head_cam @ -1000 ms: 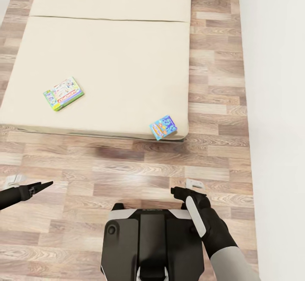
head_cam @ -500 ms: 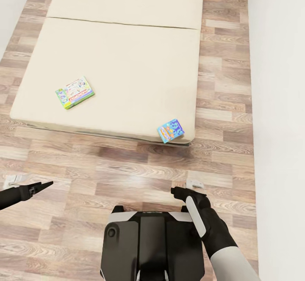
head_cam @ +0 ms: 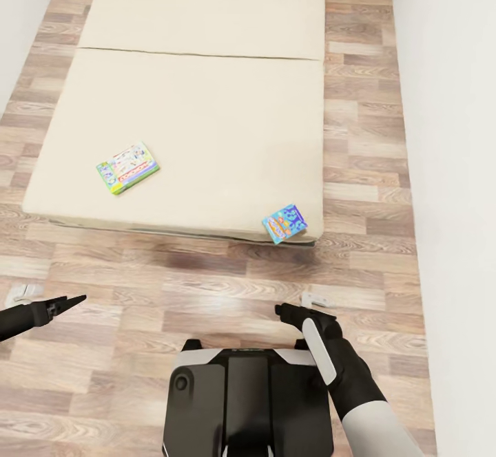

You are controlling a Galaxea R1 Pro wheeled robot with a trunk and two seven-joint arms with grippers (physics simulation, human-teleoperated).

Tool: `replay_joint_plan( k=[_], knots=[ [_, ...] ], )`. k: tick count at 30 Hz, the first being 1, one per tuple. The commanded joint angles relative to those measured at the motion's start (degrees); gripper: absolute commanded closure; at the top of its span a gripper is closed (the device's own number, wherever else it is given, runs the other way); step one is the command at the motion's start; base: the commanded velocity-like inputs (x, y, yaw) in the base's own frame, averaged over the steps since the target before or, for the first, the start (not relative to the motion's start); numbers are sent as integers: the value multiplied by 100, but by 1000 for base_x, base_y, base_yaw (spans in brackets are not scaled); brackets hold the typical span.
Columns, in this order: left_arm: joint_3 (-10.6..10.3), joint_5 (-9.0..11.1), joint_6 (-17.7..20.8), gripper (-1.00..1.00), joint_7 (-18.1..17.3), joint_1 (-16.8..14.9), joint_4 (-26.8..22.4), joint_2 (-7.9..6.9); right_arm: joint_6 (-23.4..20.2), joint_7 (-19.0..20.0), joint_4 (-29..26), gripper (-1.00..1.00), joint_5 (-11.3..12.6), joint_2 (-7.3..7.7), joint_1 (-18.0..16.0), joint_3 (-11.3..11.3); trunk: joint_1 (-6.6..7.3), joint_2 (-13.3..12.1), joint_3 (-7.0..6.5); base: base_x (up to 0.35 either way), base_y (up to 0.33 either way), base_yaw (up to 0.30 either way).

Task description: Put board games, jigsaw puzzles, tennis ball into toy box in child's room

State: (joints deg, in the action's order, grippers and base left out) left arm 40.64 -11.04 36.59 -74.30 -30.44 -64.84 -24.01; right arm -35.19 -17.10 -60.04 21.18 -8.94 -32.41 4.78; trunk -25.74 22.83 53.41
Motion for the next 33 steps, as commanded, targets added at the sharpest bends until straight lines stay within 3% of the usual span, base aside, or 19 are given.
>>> replay_joint_plan(
  k=[1, 12, 33],
  knots=[
    [13, -48, 58, -100, -54, -6, -2, 2, -11, -57, -8, -100, 70, 0, -2, 11, -4, 9, -3, 5, 121, -172],
    [14, -47, 52, -100, -82, -6, -35, 2, -5, -57, -14, -100, 88, -2, -2, 14, -4, 9, -72, -135, 28, -109],
    [22, -48, 58, -100, -67, -6, -38, 2, 4, -57, -17, -100, 88, -2, -2, 16, -4, 9, -170, -6, 0, 30]
  ],
)
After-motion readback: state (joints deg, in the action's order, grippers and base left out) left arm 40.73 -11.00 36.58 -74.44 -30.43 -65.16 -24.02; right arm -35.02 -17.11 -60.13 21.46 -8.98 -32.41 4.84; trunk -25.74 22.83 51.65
